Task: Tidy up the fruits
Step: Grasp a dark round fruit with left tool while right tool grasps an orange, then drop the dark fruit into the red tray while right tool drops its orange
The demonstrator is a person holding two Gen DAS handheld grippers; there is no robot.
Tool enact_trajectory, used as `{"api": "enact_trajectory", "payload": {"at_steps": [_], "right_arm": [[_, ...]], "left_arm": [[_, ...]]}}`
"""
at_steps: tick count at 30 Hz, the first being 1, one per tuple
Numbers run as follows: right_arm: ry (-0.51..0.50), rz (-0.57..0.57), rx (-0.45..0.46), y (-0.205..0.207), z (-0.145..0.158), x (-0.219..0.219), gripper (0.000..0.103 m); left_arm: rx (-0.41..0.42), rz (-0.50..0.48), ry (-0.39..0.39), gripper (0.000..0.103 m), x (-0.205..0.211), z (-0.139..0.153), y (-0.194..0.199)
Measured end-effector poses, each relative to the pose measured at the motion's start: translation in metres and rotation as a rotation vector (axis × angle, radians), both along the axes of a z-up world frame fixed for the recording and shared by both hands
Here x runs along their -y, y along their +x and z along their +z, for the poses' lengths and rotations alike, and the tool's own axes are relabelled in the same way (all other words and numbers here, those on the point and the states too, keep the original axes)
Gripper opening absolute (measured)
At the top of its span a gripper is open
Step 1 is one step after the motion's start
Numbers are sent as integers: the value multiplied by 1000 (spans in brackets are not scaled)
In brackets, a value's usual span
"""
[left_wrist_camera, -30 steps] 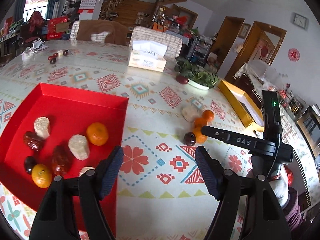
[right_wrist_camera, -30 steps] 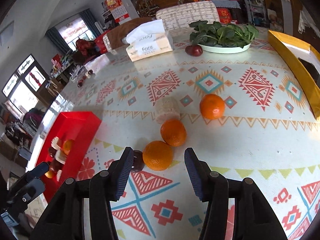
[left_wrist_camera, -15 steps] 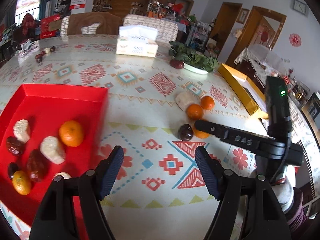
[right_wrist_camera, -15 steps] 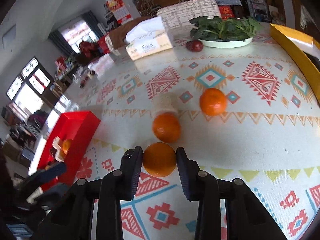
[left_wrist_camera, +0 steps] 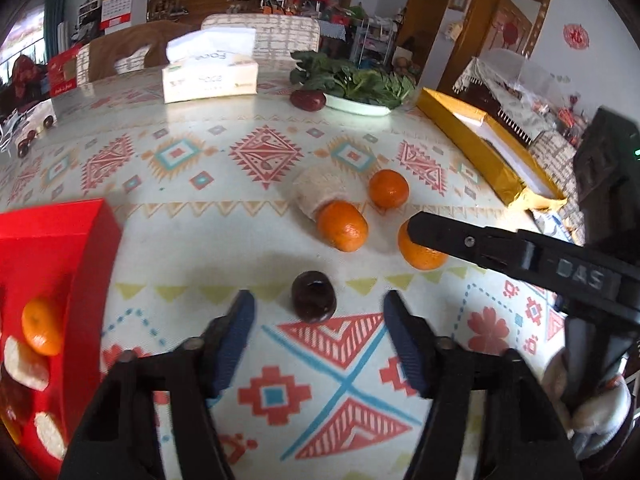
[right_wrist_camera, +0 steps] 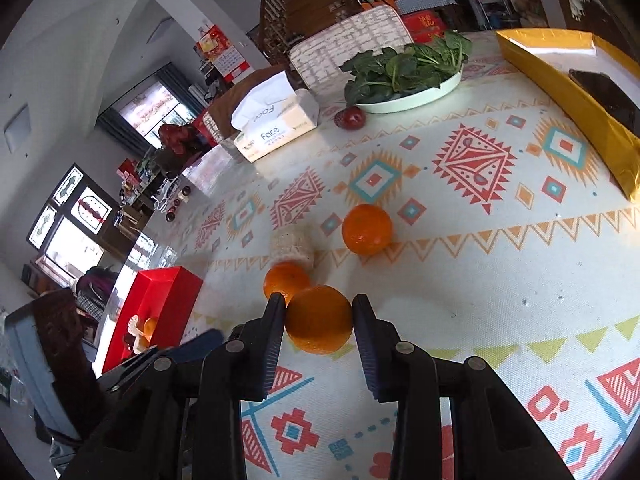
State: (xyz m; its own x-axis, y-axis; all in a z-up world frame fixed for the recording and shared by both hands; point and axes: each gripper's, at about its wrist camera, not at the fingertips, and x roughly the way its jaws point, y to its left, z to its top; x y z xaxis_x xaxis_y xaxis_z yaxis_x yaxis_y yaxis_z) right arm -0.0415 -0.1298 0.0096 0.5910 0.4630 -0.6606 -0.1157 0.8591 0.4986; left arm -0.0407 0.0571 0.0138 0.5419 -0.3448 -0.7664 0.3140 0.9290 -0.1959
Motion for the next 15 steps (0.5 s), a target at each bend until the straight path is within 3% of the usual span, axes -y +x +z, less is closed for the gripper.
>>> {"api": "enact_trajectory", "payload": {"at_steps": [2, 5, 15], "right_arm": [[-3, 5, 4, 0, 1, -1, 38], [-1, 0, 2, 1, -1, 1, 38], [-14, 16, 30, -4, 8, -10, 38]], "left_arm": [[-16, -3, 29, 35, 6, -6, 4], [5, 6, 48, 22, 5, -5, 2], [37, 116, -145, 22, -65, 30, -23]]}}
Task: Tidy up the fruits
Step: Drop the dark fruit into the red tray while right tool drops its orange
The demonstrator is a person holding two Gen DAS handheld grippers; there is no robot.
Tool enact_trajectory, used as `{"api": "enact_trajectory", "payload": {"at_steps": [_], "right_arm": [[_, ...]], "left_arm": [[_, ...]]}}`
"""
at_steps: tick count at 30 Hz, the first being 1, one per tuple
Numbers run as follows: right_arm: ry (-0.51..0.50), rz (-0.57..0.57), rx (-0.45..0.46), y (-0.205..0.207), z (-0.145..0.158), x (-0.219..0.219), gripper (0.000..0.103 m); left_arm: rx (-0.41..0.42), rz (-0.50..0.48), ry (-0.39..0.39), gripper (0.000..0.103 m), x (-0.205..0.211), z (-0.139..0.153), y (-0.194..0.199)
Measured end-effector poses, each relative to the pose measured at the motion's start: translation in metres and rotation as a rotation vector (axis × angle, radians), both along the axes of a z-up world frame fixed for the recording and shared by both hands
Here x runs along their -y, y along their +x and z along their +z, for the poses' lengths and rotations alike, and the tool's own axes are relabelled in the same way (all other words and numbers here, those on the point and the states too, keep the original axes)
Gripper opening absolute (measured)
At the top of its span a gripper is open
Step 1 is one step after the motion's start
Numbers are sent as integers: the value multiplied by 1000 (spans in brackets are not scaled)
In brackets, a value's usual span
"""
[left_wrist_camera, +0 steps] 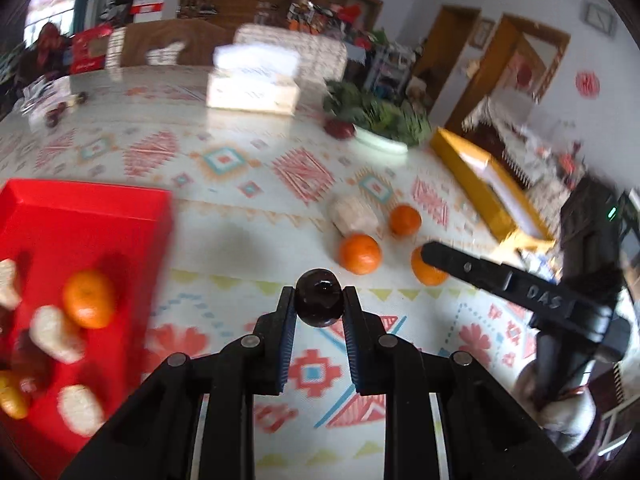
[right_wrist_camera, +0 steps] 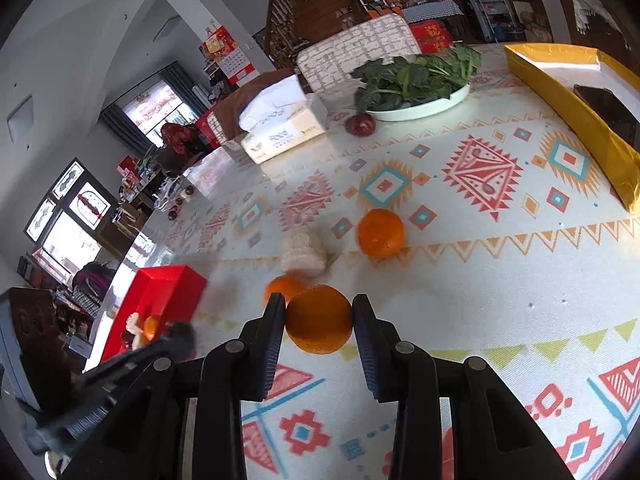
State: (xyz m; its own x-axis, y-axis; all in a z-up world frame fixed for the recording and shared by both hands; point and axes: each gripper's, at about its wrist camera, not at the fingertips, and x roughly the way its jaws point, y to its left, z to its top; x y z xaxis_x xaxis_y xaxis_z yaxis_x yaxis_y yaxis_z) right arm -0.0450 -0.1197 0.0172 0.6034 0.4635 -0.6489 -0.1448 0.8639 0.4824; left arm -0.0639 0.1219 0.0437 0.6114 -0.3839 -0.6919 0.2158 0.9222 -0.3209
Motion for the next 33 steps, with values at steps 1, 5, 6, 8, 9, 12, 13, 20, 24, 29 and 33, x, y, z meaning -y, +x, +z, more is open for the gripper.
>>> {"api": "enact_trajectory", "payload": {"at_steps": [1, 5, 6, 8, 9, 12, 13, 20, 24, 29, 33], "right_arm": [[5, 9, 1, -2, 3, -3, 38], [57, 81, 9, -7, 25, -27, 38], [64, 98, 11, -6, 29, -34, 38], [67, 145, 14, -5, 38, -55, 38], [63, 176, 12, -3, 42, -71, 38], [52, 248, -1, 1, 43, -112, 38], [49, 269, -8, 3, 42, -125, 38], [-14, 383, -67, 19, 22, -209, 38], [-54, 401, -100, 33, 8, -244, 38], [-71, 410, -109, 44, 4, -265, 40], [-62, 401, -112, 48, 1, -271, 44]], "left_arm": [[11, 13, -10, 22, -9, 6, -4], [58, 111, -37, 22, -67, 28, -20], [64, 135, -36, 22, -80, 31, -21], [67, 189, -22, 22, -111, 36, -22], [65, 220, -12, 22, -128, 38, -21], [62, 274, 18, 22, -160, 41, -16], [55, 296, 32, 22, -172, 40, -12], [-36, 332, 18, 22, -220, 14, 26], [-76, 335, 14, 22, -229, -2, 45], [-91, 338, -28, 24, -236, -8, 49], [-65, 337, -38, 47, -238, -2, 44]]}}
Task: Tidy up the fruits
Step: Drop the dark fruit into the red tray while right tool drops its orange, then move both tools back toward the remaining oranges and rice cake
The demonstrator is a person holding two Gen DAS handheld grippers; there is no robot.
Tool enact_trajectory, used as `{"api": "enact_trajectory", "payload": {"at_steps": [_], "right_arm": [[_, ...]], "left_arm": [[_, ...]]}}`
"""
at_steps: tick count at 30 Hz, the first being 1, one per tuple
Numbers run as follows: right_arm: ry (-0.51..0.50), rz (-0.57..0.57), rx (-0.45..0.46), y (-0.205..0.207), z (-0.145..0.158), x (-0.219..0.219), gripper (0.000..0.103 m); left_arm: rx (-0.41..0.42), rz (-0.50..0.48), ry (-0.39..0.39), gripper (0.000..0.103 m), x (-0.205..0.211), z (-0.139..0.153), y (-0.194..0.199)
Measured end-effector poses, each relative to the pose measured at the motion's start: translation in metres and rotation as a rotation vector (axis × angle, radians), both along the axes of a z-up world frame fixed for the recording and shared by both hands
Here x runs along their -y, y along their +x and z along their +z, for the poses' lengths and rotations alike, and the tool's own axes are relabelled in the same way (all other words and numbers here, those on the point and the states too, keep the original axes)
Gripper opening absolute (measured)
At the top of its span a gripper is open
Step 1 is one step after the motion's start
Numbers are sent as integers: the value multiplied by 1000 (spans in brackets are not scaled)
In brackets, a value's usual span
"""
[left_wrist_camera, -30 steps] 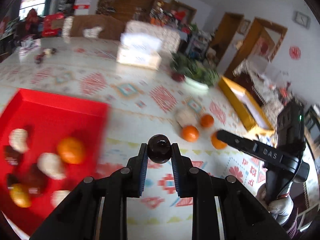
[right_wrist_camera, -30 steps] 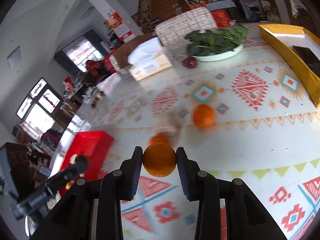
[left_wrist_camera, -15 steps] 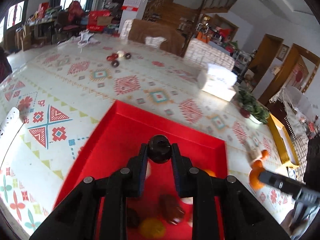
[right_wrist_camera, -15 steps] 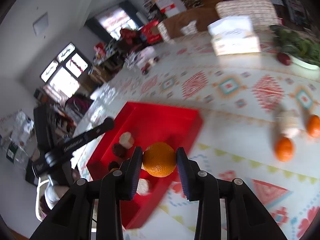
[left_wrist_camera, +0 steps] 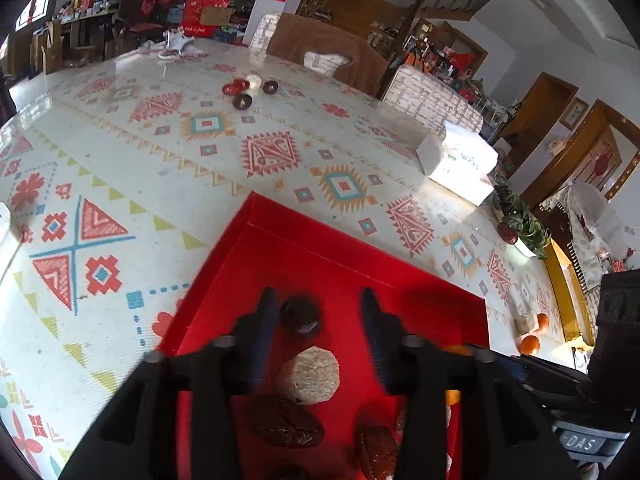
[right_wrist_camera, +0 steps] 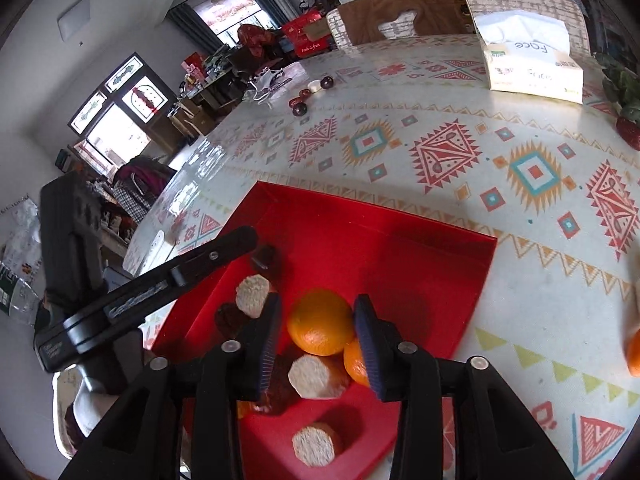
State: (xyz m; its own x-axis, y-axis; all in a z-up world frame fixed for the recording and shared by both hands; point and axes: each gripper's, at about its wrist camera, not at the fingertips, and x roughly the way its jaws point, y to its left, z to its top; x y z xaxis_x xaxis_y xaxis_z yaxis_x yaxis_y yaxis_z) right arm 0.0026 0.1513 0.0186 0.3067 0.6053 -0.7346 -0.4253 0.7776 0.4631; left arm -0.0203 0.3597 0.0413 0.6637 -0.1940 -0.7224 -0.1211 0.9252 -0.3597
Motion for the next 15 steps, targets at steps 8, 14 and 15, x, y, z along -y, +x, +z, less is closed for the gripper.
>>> {"api": "enact_trajectory", "payload": {"at_steps": [8, 14, 15], "right_arm": [[22, -43, 30, -4, 14, 22, 52], [33, -102, 85, -18, 33, 67, 57], [36, -118, 92, -21, 36, 78, 57]], "left_arm": [[63, 11, -20, 58, 0, 22, -21], [101, -15, -45, 65, 18, 42, -39], [108, -29, -49, 65, 25, 46, -43]]}}
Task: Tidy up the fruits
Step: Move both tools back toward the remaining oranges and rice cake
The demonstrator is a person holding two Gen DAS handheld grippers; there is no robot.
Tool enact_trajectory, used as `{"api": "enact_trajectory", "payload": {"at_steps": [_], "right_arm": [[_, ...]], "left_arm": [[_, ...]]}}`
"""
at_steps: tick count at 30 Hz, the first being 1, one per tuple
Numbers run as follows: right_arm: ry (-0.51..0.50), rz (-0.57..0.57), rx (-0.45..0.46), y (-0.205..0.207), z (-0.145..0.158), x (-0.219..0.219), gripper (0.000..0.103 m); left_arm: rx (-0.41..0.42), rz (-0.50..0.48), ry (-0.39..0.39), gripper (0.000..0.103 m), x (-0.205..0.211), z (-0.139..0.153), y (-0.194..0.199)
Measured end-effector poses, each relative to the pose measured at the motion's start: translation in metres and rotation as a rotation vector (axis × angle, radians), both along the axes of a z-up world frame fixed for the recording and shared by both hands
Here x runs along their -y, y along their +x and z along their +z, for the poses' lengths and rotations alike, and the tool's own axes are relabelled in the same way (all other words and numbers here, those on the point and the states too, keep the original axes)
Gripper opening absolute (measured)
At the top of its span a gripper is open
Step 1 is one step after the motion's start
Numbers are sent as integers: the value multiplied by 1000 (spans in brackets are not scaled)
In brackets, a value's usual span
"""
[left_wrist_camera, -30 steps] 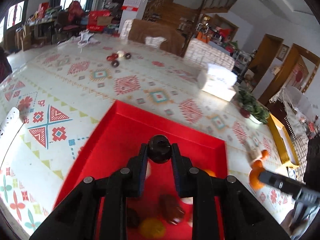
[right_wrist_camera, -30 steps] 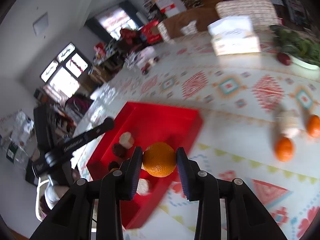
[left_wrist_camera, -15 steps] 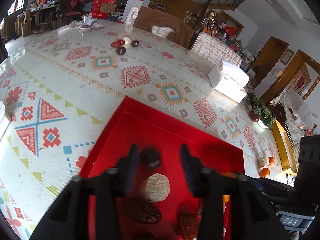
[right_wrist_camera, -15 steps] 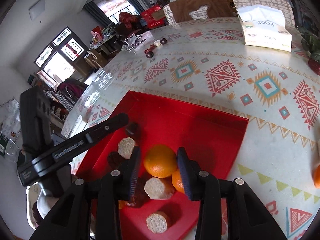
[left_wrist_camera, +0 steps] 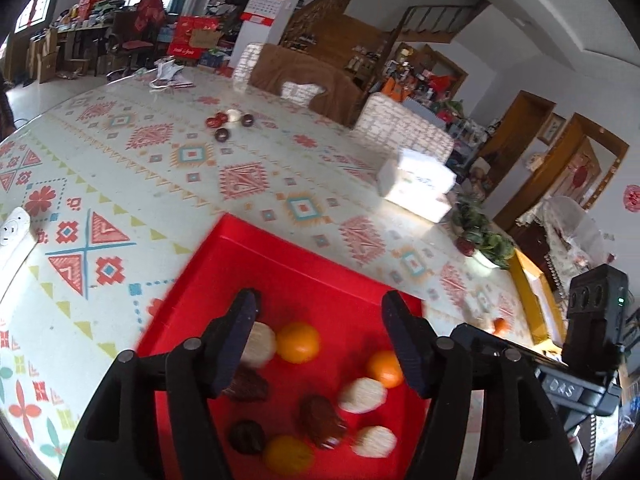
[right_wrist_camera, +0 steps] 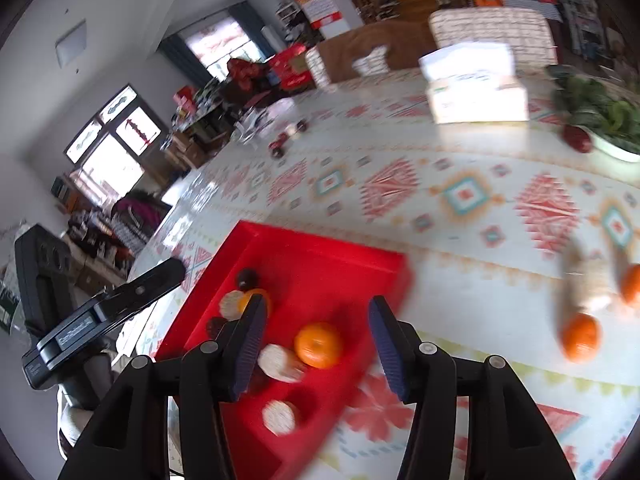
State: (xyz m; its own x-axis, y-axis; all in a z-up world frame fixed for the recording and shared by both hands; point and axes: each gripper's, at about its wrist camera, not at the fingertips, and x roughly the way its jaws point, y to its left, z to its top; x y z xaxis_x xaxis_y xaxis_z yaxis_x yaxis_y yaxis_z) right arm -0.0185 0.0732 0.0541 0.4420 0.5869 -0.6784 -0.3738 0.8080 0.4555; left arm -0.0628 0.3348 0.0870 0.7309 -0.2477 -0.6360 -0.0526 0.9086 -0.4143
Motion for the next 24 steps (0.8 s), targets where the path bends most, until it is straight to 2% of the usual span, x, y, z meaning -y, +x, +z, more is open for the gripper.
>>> {"api": "enact_trajectory", "payload": {"at_steps": [3, 9, 12, 15, 19, 24], "right_arm": [[1, -55, 18, -7, 7, 36, 58], [-2, -243, 44, -23, 17, 142, 60], [-18, -345, 38, -30, 14, 193, 61], [-34, -393, 17, -31, 6, 221, 61], [-48, -402, -12, -23, -9, 232, 61], [-84, -381, -11, 5, -20, 219, 61]], "left_arm": [[14, -40, -5, 69, 21, 10, -7], [49, -143, -16, 77, 77, 28, -21], [53, -202, -17, 77, 110, 29, -23], [30, -256, -18, 77, 143, 22, -17], [-13, -314, -11, 77, 183, 8, -9], [-72, -342, 13, 77, 215, -17, 1]]}}
